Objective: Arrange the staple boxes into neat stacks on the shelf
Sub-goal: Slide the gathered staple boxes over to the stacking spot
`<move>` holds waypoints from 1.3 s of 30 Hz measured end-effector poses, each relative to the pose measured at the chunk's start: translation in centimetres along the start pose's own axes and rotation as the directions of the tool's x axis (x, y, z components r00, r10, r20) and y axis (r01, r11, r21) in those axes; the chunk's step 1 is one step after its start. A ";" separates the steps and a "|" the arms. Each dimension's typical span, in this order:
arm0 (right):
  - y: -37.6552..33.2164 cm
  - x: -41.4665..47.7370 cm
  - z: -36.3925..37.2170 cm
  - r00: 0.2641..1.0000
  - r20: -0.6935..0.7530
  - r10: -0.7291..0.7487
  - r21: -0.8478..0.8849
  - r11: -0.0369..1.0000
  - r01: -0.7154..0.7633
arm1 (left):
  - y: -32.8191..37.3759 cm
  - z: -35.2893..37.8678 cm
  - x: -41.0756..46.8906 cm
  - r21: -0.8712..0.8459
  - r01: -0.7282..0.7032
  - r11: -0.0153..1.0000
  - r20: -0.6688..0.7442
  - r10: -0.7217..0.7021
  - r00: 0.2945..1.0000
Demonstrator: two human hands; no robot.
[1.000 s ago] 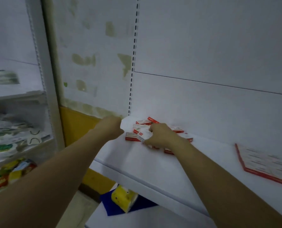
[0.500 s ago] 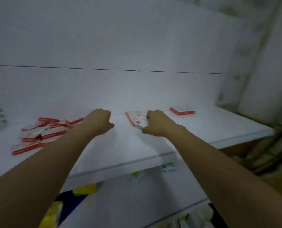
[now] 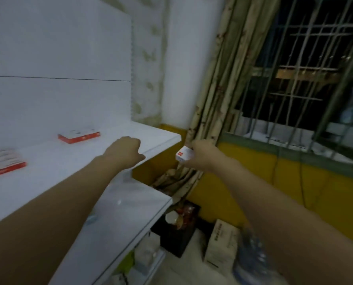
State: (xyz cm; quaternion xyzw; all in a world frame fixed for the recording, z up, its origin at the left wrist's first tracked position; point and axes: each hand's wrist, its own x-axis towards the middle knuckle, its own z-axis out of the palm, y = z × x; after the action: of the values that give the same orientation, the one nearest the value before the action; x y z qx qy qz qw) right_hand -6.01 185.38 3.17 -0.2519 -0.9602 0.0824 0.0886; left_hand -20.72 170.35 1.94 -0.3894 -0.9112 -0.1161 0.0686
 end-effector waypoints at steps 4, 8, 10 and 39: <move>6.9 -0.1 -1.4 0.995 0.047 0.093 -0.028 0.995 -0.092 | 5.7 2.2 3.5 -0.032 -0.057 0.998 0.023 0.058 0.998; 12.0 1.1 -2.0 0.987 0.037 0.158 -0.008 0.987 -0.158 | 9.6 3.8 6.7 -0.044 -0.095 0.995 0.026 0.096 0.995; 14.0 2.3 -2.0 0.985 0.030 0.169 -0.002 0.986 -0.169 | 10.9 4.4 8.6 -0.048 -0.112 0.993 0.032 0.114 0.993; -1.3 40.3 7.3 0.920 0.072 -0.385 0.108 0.920 0.376 | -11.6 6.6 27.9 0.031 0.361 0.932 -0.075 -0.358 0.931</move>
State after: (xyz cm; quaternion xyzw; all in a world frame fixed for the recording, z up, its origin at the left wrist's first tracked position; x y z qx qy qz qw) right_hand -42.74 203.54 1.51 -0.0520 -0.9891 0.1190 0.0700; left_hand -48.52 183.71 -0.26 -0.2104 -0.9665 -0.1198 0.0856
